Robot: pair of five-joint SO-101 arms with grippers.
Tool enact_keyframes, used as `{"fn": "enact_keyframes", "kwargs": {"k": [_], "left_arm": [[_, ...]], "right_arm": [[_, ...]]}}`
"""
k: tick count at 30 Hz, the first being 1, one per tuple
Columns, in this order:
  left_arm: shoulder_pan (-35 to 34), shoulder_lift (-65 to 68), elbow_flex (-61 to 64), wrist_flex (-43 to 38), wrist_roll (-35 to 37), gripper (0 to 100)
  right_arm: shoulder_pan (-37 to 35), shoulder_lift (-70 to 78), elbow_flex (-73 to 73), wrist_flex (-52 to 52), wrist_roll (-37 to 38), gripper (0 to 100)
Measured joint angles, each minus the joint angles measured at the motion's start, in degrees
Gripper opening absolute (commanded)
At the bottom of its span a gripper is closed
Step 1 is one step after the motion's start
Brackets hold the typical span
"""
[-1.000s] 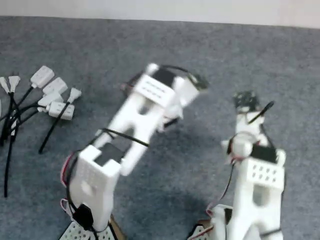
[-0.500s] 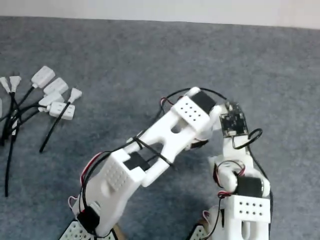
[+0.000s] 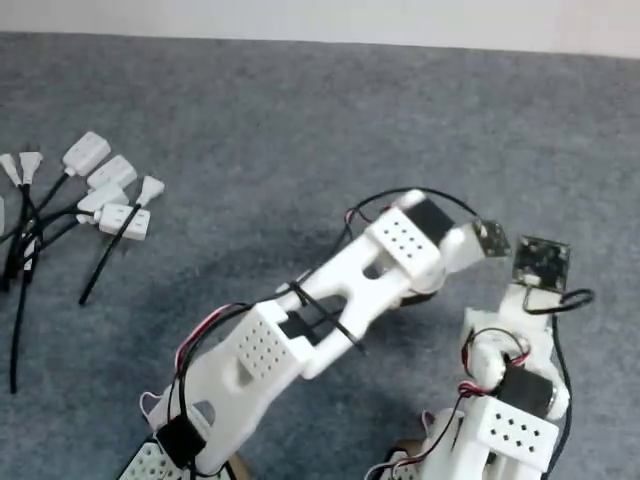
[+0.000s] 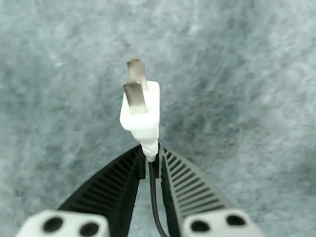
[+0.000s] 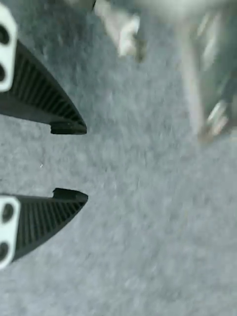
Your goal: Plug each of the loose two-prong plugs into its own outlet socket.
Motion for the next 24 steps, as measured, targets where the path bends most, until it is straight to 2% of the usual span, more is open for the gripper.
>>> {"fn": "enact_keyframes", "kwargs": {"k": [6,10,18,21,24], "left_arm": [[-2.73,-1.49,0.0,0.0,0.0,0],[-2.37,-1.76,0.0,0.0,-0.26,1],[-2.46,-1.76,0.0,0.0,-0.26,26],[-2.64,-1.76,-2.99,0.0,-0.44,30],[-6.59,-3.43,-7.65,0.0,-0.44,30]], "right_arm": [[5.54,0.0,0.35,-1.14,-0.09,19.4],[6.51,0.0,0.0,-1.49,-0.09,19.4],[6.59,-0.09,-0.35,-1.49,0.88,19.4],[6.51,-0.09,-0.35,-1.49,1.93,19.4],[4.31,-0.09,-0.35,-1.23,2.64,19.4]]}}
